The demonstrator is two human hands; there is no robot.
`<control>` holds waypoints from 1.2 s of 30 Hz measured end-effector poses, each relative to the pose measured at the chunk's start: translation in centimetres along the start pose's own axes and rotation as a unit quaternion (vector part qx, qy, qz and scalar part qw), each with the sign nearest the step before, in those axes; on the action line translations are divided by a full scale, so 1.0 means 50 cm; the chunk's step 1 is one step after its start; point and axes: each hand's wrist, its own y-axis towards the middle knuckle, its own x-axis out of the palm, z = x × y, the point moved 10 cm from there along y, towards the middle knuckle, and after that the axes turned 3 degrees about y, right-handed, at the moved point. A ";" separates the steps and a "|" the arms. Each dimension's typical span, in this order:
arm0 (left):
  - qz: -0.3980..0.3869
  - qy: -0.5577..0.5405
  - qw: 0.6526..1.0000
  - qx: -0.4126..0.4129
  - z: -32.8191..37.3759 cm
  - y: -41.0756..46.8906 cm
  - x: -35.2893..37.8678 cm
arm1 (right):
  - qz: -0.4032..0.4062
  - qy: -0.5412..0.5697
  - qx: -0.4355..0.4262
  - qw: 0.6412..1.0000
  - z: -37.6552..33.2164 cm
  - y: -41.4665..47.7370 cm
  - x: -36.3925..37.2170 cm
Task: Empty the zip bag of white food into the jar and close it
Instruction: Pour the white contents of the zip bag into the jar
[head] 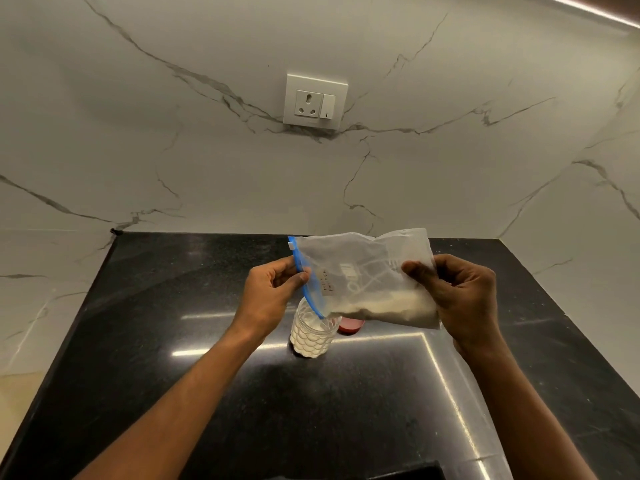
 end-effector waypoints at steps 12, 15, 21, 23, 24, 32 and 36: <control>0.002 -0.009 1.000 0.000 -0.006 -0.004 0.004 | -0.006 -0.006 0.003 1.000 -0.005 0.006 -0.007; -0.001 -0.007 1.000 0.002 -0.007 -0.005 0.006 | -0.009 -0.001 0.003 1.000 -0.009 0.007 -0.004; 0.003 -0.012 1.000 -0.001 -0.015 -0.007 0.003 | -0.012 0.010 -0.002 1.000 -0.023 0.004 0.007; 0.002 -0.015 1.000 -0.001 -0.016 -0.008 0.004 | -0.011 0.012 -0.006 1.000 -0.026 0.005 0.006; 0.002 -0.015 1.000 -0.003 -0.016 -0.007 0.004 | -0.010 0.010 -0.007 1.000 -0.027 0.006 0.006; 0.006 -0.021 1.000 -0.004 -0.013 -0.008 0.004 | -0.003 0.005 0.002 1.000 -0.027 0.008 0.004; 0.005 -0.022 1.000 -0.004 -0.015 -0.010 0.009 | -0.013 0.005 -0.003 1.000 -0.040 0.011 0.015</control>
